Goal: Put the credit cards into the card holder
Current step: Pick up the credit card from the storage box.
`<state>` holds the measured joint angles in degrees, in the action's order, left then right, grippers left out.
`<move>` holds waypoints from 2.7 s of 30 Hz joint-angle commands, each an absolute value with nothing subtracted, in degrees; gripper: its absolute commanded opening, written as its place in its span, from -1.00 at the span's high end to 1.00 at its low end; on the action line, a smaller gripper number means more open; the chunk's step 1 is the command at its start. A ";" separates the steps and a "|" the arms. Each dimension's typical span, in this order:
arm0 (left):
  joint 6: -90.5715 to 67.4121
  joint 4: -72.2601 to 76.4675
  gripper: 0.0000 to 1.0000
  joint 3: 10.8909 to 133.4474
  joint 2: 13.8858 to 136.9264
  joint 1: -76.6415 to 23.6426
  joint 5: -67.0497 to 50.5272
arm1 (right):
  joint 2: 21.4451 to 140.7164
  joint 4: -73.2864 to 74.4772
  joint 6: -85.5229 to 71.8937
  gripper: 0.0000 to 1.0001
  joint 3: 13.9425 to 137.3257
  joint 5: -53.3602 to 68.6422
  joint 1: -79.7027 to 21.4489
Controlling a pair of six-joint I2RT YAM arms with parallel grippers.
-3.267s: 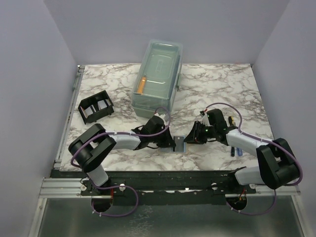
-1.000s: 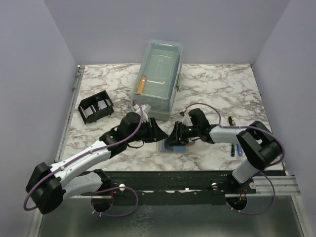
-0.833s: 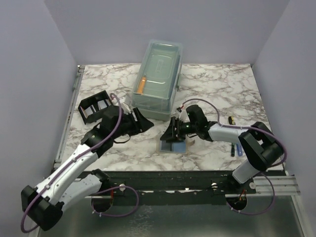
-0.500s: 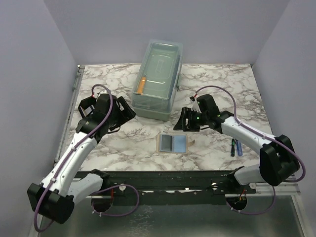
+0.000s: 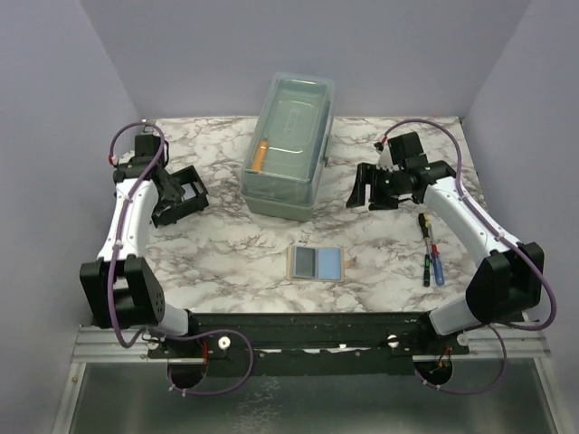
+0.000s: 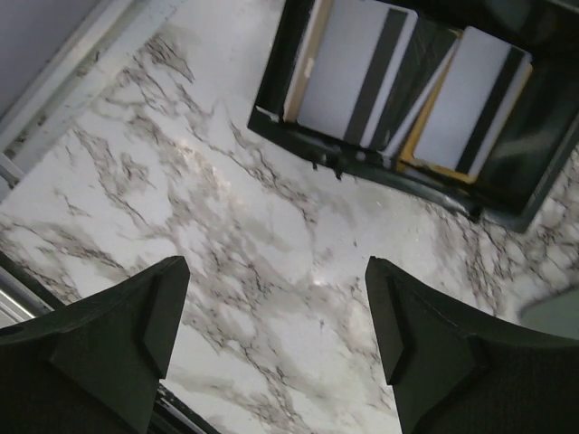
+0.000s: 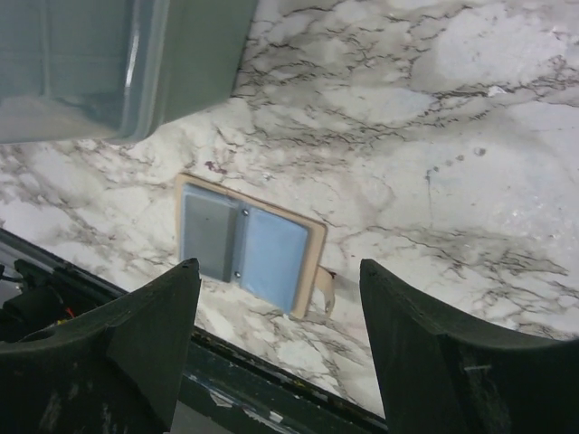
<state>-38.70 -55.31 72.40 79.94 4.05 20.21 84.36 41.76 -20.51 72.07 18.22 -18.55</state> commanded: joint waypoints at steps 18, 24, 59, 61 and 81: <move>-17.41 -55.70 -0.46 93.87 111.72 13.52 21.67 | 90.79 51.02 -14.82 -0.49 75.50 20.82 -14.35; -15.50 -55.28 -0.27 95.93 114.78 13.58 21.30 | 91.21 50.98 -14.78 -0.49 75.98 21.45 -14.07; -11.75 -57.63 0.30 95.01 114.44 15.62 21.71 | 91.93 50.50 -15.34 -0.49 75.41 22.94 -13.18; -11.73 -57.77 0.33 95.22 114.27 15.64 21.48 | 91.86 50.46 -15.30 -0.48 75.32 23.02 -13.18; -12.11 -57.77 0.70 97.94 112.41 15.64 17.34 | 91.29 50.50 -15.26 -0.48 74.27 22.84 -13.09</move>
